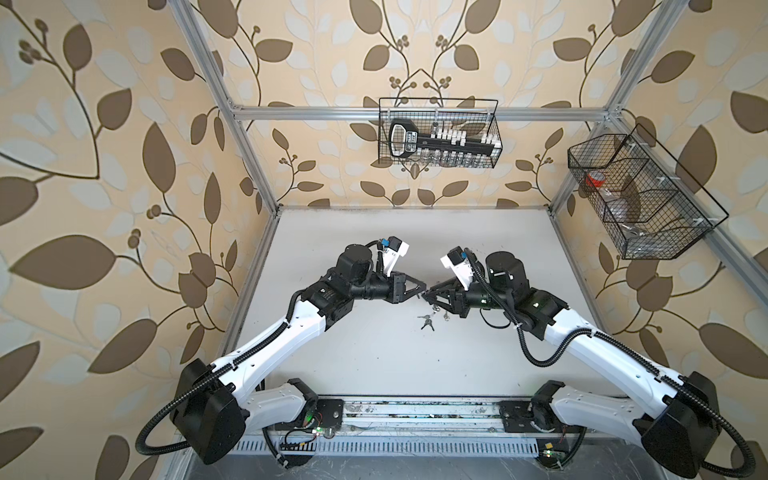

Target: Lock with the key

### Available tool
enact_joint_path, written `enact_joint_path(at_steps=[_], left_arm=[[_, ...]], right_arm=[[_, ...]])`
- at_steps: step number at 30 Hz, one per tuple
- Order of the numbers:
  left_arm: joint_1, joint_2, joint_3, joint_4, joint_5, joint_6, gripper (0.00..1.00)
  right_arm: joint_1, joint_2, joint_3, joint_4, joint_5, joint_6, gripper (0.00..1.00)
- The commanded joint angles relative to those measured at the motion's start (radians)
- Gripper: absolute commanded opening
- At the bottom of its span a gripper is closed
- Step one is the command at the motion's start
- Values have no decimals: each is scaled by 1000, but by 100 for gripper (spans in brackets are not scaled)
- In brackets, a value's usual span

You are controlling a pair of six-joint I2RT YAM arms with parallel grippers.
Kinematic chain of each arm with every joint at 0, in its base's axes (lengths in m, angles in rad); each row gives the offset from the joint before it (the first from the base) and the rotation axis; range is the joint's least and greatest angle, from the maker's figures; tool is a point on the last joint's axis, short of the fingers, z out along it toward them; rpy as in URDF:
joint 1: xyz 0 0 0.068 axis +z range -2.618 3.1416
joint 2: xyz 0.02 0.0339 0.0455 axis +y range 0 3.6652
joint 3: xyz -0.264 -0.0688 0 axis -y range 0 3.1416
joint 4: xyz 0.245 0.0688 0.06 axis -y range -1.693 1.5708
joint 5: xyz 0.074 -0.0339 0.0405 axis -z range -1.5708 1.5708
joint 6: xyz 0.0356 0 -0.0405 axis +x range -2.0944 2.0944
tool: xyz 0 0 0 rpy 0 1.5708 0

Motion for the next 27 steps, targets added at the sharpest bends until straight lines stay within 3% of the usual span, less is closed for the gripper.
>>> enact_joint_path(at_steps=[1,4,6,9,12,19,27], left_arm=[[-10,-6,10,7,1,9,0],[-10,-18,20,-6,-11,4,0],[-10,-34,25,-11,-21,-5,0],[-10,-70,23,1,-41,-41,0],[-8,-112,12,31,-84,-96,0],[-9,-208,-33,126,-185,-219,0],[-8,-284,-124,325,-225,-424,0]], right_arm=[[5,-19,20,26,4,-4,8],[5,-55,18,34,30,-18,36],[5,-95,-1,64,70,-25,46],[4,-179,-67,161,207,-25,49],[5,-247,-167,302,261,-42,53],[40,-278,-184,370,193,-97,54],[121,-250,-109,401,212,-219,51]])
